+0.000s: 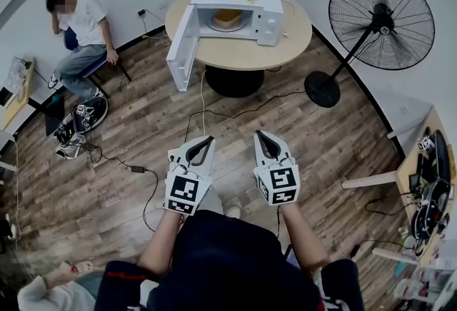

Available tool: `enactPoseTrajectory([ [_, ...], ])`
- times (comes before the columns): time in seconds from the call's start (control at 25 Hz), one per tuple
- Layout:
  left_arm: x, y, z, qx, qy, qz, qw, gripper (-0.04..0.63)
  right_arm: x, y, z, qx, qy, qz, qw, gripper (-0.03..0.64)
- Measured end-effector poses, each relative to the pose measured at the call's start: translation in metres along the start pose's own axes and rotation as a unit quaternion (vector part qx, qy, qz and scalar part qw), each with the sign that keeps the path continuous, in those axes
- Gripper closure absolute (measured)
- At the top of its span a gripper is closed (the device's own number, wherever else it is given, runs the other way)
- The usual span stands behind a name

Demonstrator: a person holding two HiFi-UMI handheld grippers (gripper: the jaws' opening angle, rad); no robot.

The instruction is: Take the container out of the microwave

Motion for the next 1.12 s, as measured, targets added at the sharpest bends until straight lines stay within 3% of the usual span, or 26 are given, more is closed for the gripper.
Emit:
enactPoseTrajectory([
  [0.36,-0.033,0.011,-0.052,-0.003,-0.002,0.001,1.0000,0.581,0.026,0.016,-0.052,-0.010,0.006,0.010,1.000,0.611],
  [0.68,-0.116,0.047,-0.125,0.010,-0.009,0.005,0.9999,0.581,0.060,0.066,-0.146,-0.017,0.000,0.006,1.000,0.611],
  [1.12,-0.217,0.100,-0.212,0.016,-0.058,-0.011,0.9982,0.581,0.091,0.141,-0.264,-0.033,-0.017,0.002,0.999,0.611],
])
Point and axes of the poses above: the fingertips, and each gripper's own axes: z backward along the fingers, x to its right, y out of its top, the point moved 5 cm from there along z, backward along the fingers, and after that the axes turned 15 degrees about -x, right-handed, at the moved point
